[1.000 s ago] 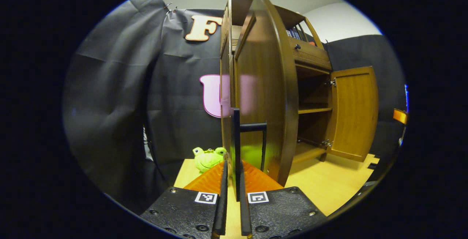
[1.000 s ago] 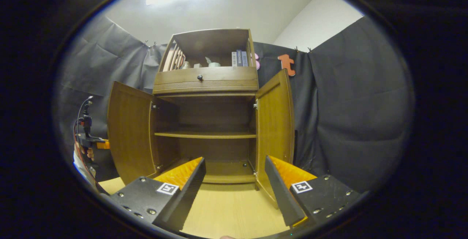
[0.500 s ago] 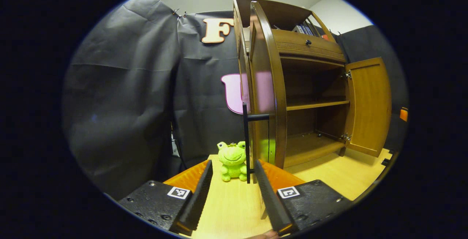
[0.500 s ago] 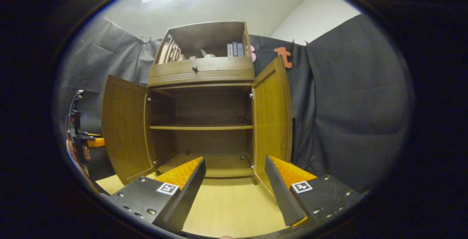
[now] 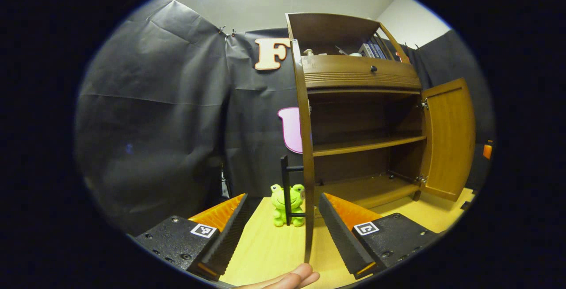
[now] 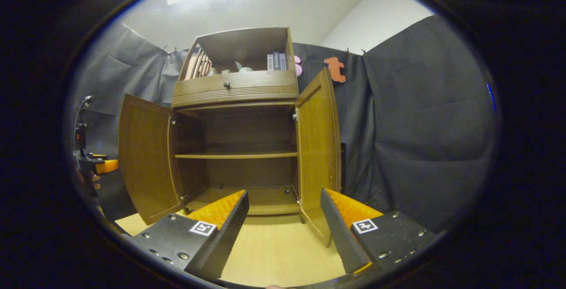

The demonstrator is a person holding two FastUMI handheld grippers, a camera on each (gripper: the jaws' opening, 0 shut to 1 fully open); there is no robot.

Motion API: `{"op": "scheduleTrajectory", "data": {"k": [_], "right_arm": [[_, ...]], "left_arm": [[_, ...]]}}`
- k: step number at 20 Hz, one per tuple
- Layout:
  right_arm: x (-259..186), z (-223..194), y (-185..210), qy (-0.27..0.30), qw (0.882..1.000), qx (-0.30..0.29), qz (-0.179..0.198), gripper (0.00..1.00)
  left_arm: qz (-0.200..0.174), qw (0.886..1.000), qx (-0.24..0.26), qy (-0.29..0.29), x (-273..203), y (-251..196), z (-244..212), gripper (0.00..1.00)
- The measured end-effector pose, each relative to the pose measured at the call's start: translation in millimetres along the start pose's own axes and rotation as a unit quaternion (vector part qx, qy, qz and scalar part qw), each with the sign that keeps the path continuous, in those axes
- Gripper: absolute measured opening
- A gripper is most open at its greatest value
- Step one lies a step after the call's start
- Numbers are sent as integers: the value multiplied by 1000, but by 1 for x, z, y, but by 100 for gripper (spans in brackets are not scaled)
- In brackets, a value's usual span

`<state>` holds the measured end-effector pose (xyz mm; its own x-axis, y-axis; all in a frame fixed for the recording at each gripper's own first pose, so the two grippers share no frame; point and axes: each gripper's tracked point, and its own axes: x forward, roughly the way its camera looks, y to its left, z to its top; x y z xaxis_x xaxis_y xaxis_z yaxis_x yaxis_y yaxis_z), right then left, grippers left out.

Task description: Open the right door of the double-door shoe cabinet with the right hand, and open the left door with the left hand.

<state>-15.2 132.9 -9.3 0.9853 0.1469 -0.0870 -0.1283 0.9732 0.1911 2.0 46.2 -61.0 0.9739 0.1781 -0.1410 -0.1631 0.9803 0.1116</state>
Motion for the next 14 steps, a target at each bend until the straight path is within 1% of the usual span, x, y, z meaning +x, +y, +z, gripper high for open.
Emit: {"op": "scheduleTrajectory", "data": {"k": [1, 3, 5, 6, 7, 8, 10, 11, 12, 14], "right_arm": [[0, 3, -2, -2, 1000, 1, -1, 95], [1, 9, -4, -6, 1000, -1, -1, 96], [2, 19, -1, -14, 1000, -8, 7, 94], [2, 22, 1, -18, 1000, -11, 13, 95], [2, 26, -1, -21, 1000, -9, 11, 95], [5, 27, -3, -22, 1000, -6, 8, 96], [8, 31, -8, -20, 1000, -3, 2, 96], [10, 32, -11, -19, 1000, 1, -3, 96], [11, 33, -13, -17, 1000, 5, -6, 96], [13, 34, -13, -11, 1000, 5, -5, 98]], "left_arm": [[1, 1000, -3, 0, -1, -3, 2, 100], [6, 1000, -14, -4, 0, -11, 9, 99], [2, 1000, -21, -2, 0, -24, 14, 100], [0, 1000, -23, 2, -1, -31, 15, 99], [-4, 1000, -25, 4, -1, -39, 17, 100], [-12, 1000, -26, 4, -1, -48, 20, 98], [-22, 999, -23, 2, 0, -64, 26, 98], [-23, 1000, -21, -1, 1, -71, 30, 100], [-25, 1000, -18, -5, 1, -78, 35, 97], [-31, 999, -15, -9, 1, -92, 40, 97]]}}
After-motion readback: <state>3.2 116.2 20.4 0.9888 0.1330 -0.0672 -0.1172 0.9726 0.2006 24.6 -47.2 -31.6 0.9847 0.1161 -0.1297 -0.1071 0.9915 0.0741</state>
